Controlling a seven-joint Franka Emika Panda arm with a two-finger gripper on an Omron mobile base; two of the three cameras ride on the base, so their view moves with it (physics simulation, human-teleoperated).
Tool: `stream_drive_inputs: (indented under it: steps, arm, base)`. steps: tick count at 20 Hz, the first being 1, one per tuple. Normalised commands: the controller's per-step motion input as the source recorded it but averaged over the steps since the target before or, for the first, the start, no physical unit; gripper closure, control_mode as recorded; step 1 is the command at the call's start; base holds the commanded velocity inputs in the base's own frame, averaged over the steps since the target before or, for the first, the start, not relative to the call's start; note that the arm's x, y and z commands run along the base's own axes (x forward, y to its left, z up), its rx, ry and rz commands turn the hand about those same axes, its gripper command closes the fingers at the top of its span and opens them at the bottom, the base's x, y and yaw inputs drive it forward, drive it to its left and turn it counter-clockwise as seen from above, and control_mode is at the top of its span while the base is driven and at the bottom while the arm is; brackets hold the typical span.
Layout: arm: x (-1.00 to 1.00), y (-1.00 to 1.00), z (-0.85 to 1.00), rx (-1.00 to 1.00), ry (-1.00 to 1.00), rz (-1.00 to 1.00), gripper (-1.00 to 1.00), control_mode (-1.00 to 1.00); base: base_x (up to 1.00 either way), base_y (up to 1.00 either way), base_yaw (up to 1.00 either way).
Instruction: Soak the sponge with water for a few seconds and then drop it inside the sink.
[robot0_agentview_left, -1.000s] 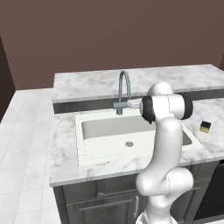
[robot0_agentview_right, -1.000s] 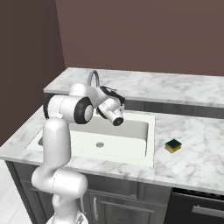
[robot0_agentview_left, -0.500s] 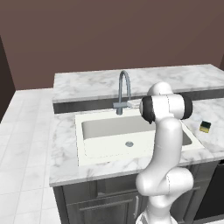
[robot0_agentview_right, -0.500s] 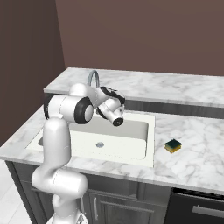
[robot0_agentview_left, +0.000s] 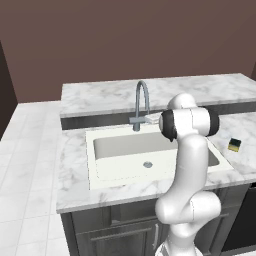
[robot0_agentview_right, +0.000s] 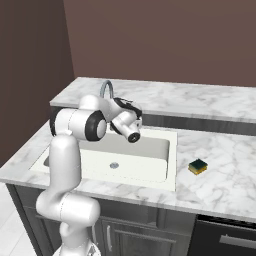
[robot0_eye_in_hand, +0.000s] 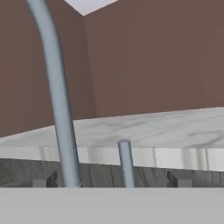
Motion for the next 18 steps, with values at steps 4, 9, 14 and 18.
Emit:
stream_drive_inputs:
  steps: [4, 9, 14, 18]
  arm:
    - [0.14, 0.0, 0.0, -0.06, 0.0, -0.01, -1.0, -1.0]
    - [0.24, 0.0, 0.0, -0.01, 0.0, -0.02, -1.0, -1.0]
    - [0.21, -0.01, 0.0, 0.0, 0.0, -0.01, -1.0, -1.0]
    - [0.14, -0.1, -0.05, 0.0, 0.0, 0.0, -1.0, -1.0]
  base:
    - [0.0, 0.0, 0.0]
    - [0.0, 0.0, 0.0]
    - [0.0, 0.0, 0.0]
    - [0.0, 0.0, 0.0]
